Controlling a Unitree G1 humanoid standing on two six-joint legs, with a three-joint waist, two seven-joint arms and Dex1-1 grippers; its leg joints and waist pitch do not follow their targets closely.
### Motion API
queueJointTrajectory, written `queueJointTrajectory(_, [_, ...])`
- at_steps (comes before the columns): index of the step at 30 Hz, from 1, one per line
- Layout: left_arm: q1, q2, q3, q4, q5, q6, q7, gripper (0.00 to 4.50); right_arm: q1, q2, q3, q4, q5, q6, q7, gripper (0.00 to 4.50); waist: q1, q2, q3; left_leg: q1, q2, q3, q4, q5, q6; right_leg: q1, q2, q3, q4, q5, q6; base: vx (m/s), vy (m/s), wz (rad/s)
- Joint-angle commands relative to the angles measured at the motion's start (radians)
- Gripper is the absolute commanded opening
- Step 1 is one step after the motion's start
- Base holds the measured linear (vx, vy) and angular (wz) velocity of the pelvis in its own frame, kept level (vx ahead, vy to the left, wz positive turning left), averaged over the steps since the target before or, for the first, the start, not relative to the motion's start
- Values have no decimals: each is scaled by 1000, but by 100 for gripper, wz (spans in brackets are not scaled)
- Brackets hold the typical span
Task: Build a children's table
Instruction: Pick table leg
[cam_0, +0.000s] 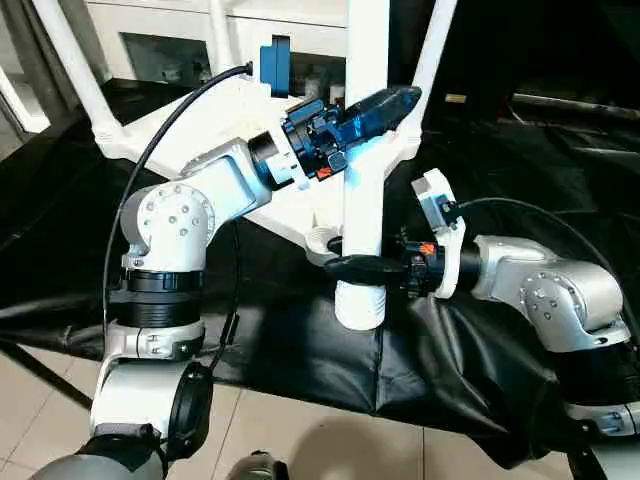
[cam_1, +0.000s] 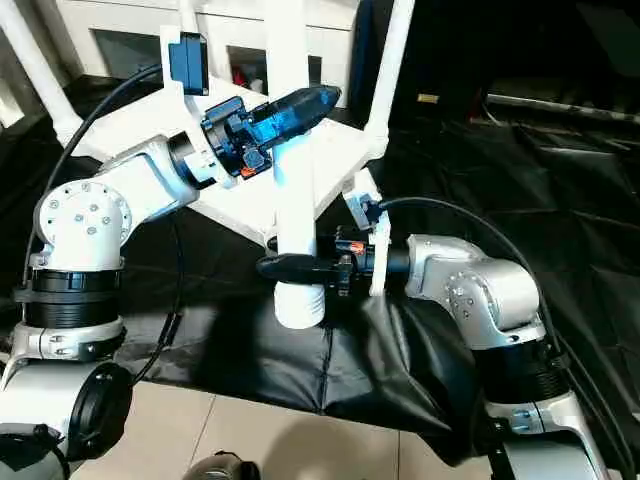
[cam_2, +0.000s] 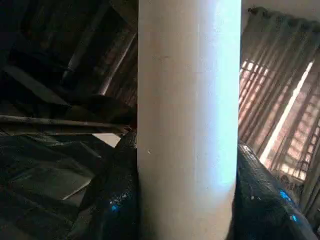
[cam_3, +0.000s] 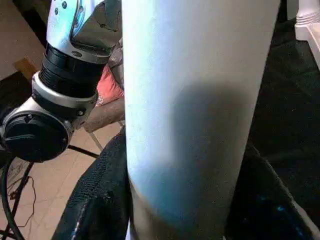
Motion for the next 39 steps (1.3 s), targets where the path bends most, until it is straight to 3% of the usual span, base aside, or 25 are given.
queueJointTrajectory(1, [-15,-3,5,-9,-13,0,11,178,-14,1,-2,-1,-12,-5,-21,194,-2,-9,-83,36,98,-55,-68,-90,3,39,-118,63,-74,-72,-223,0,0,0])
queueJointTrajectory(2, [-23,-5,9,20,-8,37,57,178,-18,6,-4,4,-23,-15,-38,193,-3,-10,-83,35,98,-55,-68,-94,-1,40,-118,62,-72,-74,-223,0,0,0])
queueJointTrajectory(4, [-26,-5,7,30,-1,50,74,234,-19,9,-5,6,-27,-18,-44,193,-5,-10,-83,36,97,-54,-67,-99,-5,39,-117,63,-74,-82,-224,0,0,0])
queueJointTrajectory(5, [-17,6,-49,29,102,-17,99,248,-20,14,-6,10,-36,-27,-56,192,-3,-11,-82,36,98,-56,-69,-101,-5,40,-119,64,-76,-95,-220,0,0,0])
queueJointTrajectory(6, [-17,6,-49,29,102,-17,99,248,-20,14,-6,10,-36,-27,-56,192,-3,-12,-80,36,99,-57,-71,-101,-4,38,-118,64,-80,-102,-210,0,0,0])
queueJointTrajectory(7, [-13,10,-70,29,136,-36,109,257,-20,16,-6,11,-40,-31,-61,192,-4,-11,-81,37,99,-56,-71,-100,-10,39,-117,65,-78,-103,-199,0,0,0])
queueJointTrajectory(8, [0,16,-125,36,231,-96,147,270,-24,23,-2,24,-61,-46,-82,192,-4,-10,-81,36,101,-60,-73,-96,-9,39,-117,65,-80,-103,-186,0,0,0])
queueJointTrajectory(9, [1,15,-129,37,238,-101,150,277,-24,24,-1,26,-64,-49,-85,192,-5,-10,-82,38,101,-58,-73,-98,-12,38,-117,65,-80,-98,-181,0,0,0])
queueJointTrajectory(16, [30,-6,-157,10,295,-110,241,280,-35,57,-13,60,-102,-86,-154,191,-5,-10,-84,35,98,-56,-68,-80,-1,40,-118,63,-73,-51,-211,0,0,0])
queueJointTrajectory(18, [48,-21,-150,-2,309,-119,274,247,-40,65,-17,72,-112,-95,-166,191,-7,-10,-84,35,100,-56,-68,-85,-3,40,-118,63,-72,-51,-217,0,0,0])
queueJointTrajectory(21, [56,-32,-130,-8,302,-118,289,243,-42,68,-16,76,-118,-101,-169,191,-6,-10,-84,36,98,-55,-67,-91,-3,40,-118,63,-75,-63,-217,0,0,0])
queueJointTrajectory(23, [57,-36,-112,-15,286,-113,290,207,-42,70,-10,76,-121,-107,-168,191,-5,-14,-83,35,98,-56,-68,-93,-3,41,-119,63,-75,-73,-213,0,0,0])
queueJointTrajectory(26, [48,-40,-93,-12,264,-108,290,192,-42,68,3,82,-148,-130,-179,191,-6,-13,-83,34,98,-55,-68,-87,-2,39,-117,62,-73,-64,-215,0,0,0])
queueJointTrajectory(31, [44,-36,-86,-11,250,-106,271,185,-44,76,0,87,-157,-134,-183,191,-6,-13,-83,35,97,-55,-67,-89,2,40,-118,63,-75,-66,-213,0,0,0])
queueJointTrajectory(32, [42,-35,-82,-9,245,-106,265,184,-46,80,-6,88,-151,-129,-181,247,-6,-13,-83,36,97,-55,-68,-89,4,39,-117,63,-74,-70,-212,0,0,0])
queueJointTrajectory(36, [36,-16,-89,-7,212,-98,185,182,-48,64,-11,74,-124,-110,-148,281,-6,-15,-82,36,96,-54,-68,-92,6,37,-117,63,-77,-97,-203,0,0,0])
queueJointTrajectory(37, [40,0,-107,-12,207,-107,129,182,-49,58,-11,73,-124,-101,-146,281,-7,-26,-81,36,96,-53,-70,-91,9,38,-116,63,-80,-104,-200,0,0,0])
queueJointTrajectory(39, [45,45,-151,-23,191,-103,0,182,-49,34,-7,63,-117,-80,-114,306,-5,-17,-81,38,97,-53,-70,-82,7,34,-116,63,-77,-111,-194,0,0,0])
